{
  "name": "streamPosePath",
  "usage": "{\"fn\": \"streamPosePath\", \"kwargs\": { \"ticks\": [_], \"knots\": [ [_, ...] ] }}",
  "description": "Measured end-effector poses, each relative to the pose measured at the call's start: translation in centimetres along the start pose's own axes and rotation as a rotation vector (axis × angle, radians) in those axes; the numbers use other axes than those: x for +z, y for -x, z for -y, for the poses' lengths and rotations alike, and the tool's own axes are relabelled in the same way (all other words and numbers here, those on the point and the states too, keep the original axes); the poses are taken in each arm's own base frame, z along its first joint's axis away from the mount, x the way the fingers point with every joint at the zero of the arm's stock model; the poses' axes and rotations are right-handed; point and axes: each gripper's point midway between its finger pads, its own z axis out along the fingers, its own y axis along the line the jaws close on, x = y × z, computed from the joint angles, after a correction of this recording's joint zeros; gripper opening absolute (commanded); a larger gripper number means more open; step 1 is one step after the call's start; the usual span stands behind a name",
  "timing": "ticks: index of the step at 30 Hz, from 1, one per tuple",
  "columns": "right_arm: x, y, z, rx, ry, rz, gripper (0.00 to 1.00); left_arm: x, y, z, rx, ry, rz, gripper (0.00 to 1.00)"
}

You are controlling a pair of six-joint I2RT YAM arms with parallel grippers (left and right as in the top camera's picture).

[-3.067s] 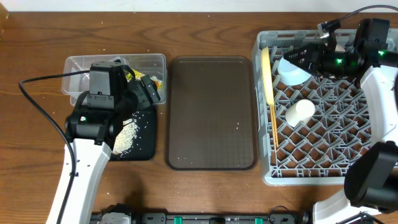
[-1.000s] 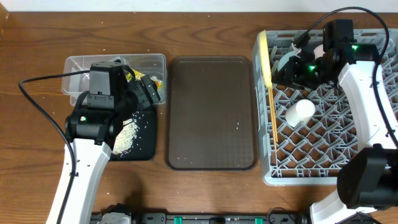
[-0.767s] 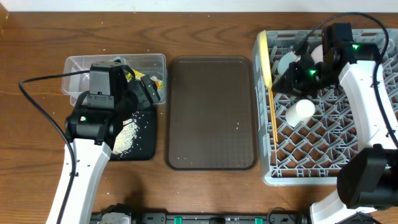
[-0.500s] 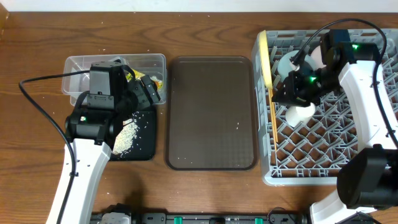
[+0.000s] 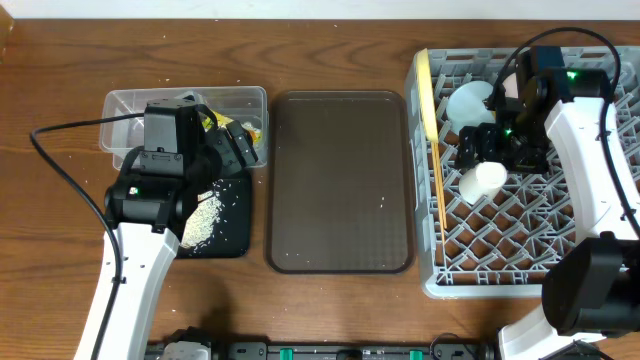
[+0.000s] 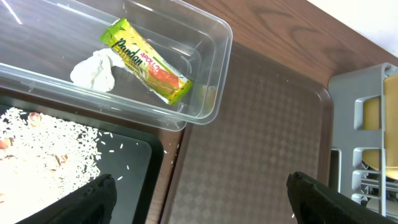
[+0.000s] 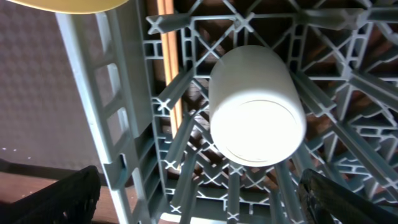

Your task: Sort waste into correct bins and load items into the dishwasher rack

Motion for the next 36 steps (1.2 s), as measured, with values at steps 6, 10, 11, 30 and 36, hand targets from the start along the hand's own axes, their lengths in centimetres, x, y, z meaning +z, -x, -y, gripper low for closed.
{"fn": "streamPosePath", "kwargs": {
  "ticks": [6, 10, 11, 30, 36],
  "knots": [
    [0.0, 0.01, 0.25, 0.0, -0.014, 0.0, 0.99, 0.0, 0.0, 0.0, 0.0, 0.0, 0.0, 0.9],
    [0.0, 0.01, 0.26, 0.0, -0.015, 0.001, 0.99, 0.0, 0.0, 0.0, 0.0, 0.0, 0.0, 0.9],
    [0.0, 0.01, 0.27, 0.0, -0.016, 0.001, 0.99, 0.01, 0.0, 0.0, 0.0, 0.0, 0.0, 0.9],
    [0.0, 0.01, 0.32, 0.0, -0.019, 0.001, 0.99, 0.01, 0.0, 0.0, 0.0, 0.0, 0.0, 0.9],
    [-0.11, 0.0, 0.31, 0.0, -0.019, 0.004, 0.99, 0.0, 0.0, 0.0, 0.0, 0.0, 0.0, 0.9]
  ]
}}
